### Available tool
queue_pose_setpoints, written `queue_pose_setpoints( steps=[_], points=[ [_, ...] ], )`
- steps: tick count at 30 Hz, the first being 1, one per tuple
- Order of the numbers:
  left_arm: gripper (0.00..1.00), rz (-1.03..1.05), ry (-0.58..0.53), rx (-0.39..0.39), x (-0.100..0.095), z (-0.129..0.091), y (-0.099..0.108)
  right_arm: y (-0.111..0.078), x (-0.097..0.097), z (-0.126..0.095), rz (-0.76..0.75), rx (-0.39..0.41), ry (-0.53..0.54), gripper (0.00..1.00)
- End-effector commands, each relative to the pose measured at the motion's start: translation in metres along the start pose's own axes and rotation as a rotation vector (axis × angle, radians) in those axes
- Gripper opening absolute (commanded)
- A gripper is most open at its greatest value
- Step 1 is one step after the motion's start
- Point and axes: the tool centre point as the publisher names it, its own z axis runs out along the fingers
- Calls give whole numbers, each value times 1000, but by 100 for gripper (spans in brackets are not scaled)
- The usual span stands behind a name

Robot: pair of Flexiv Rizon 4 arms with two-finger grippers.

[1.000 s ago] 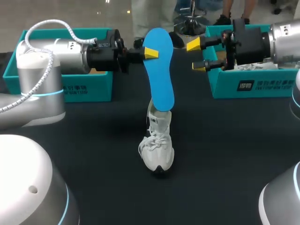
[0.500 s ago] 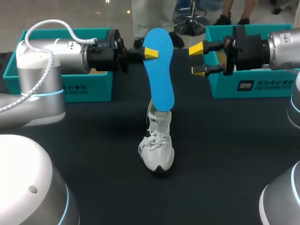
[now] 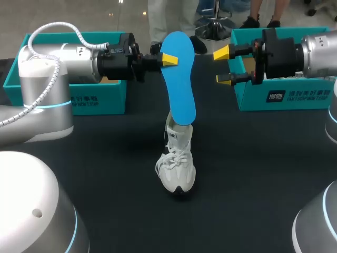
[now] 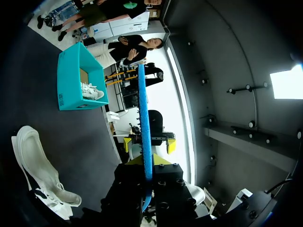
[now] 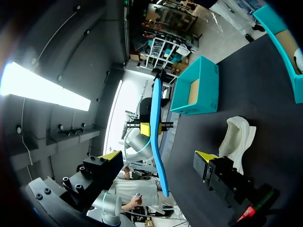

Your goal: Take the shoe out of the shoebox, open the shoe tongue, remove and reinsert the insole, then place the shoe into the shoebox

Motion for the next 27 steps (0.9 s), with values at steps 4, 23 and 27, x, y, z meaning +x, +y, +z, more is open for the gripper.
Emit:
queue_pose_setpoints(
  steps=[4,23,27],
  points=[
    [0,158,-24,4,5,-3,-1,1,0,2,1,0,-2,100],
    [0,460,-117,-37,7,-4,3,1,0,2,1,0,-2,100],
    [0,451,-67,-21,8,-5,3,1,0,2,1,0,-2,100]
  ],
)
